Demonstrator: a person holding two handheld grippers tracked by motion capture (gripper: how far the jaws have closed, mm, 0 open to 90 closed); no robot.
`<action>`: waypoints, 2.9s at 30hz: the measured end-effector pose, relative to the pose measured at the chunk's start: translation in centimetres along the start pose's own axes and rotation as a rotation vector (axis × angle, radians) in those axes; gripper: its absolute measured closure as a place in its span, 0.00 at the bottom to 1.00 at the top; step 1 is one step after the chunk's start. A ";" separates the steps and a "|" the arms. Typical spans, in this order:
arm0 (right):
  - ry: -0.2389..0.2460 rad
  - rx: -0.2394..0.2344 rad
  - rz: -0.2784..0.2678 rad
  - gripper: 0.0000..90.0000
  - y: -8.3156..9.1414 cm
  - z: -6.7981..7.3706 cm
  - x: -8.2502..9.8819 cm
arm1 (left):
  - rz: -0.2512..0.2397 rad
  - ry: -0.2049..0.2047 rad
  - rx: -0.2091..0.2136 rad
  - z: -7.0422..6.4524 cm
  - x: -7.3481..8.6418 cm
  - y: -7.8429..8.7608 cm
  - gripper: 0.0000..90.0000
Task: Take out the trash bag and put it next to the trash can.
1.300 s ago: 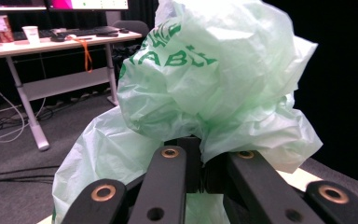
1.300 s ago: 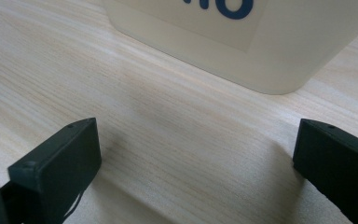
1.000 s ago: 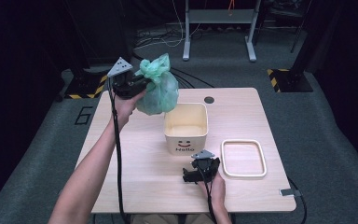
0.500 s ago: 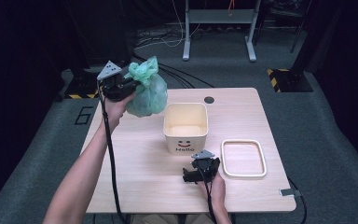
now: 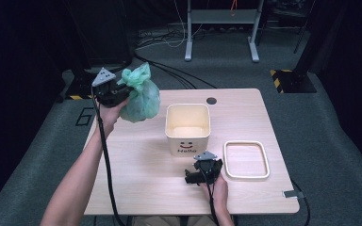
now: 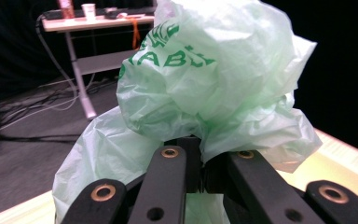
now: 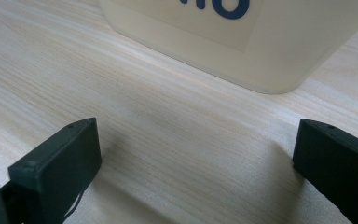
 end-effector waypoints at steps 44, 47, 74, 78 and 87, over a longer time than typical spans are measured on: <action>-0.004 0.000 -0.001 0.01 0.0 0.0 0.0 | 0.194 0.138 -0.079 1.8 11.8 -3.6 0.94; -0.002 0.000 -0.003 0.01 0.0 0.0 0.0 | 0.199 0.149 -0.076 1.8 12.1 -3.4 0.87; -0.002 -0.001 -0.003 0.01 0.0 0.0 0.0 | 0.226 0.174 -0.089 0.1 15.8 -0.4 0.16; -0.003 -0.002 -0.002 0.01 0.0 0.0 0.0 | 0.289 0.160 -0.085 -0.8 17.8 -0.3 0.12; 0.000 -0.007 -0.005 0.02 0.0 0.0 0.0 | 0.464 0.069 -0.070 -4.4 22.6 -0.7 0.08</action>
Point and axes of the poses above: each handheld gripper's, and its own axes: y roughly backward along the jaws, x roughly out of its underside, z roughly to its left, the point moved 1 cm from there along -y, roughly forward along the jaws, and after that the axes turned 11 degrees about z, right-handed, at the moved point
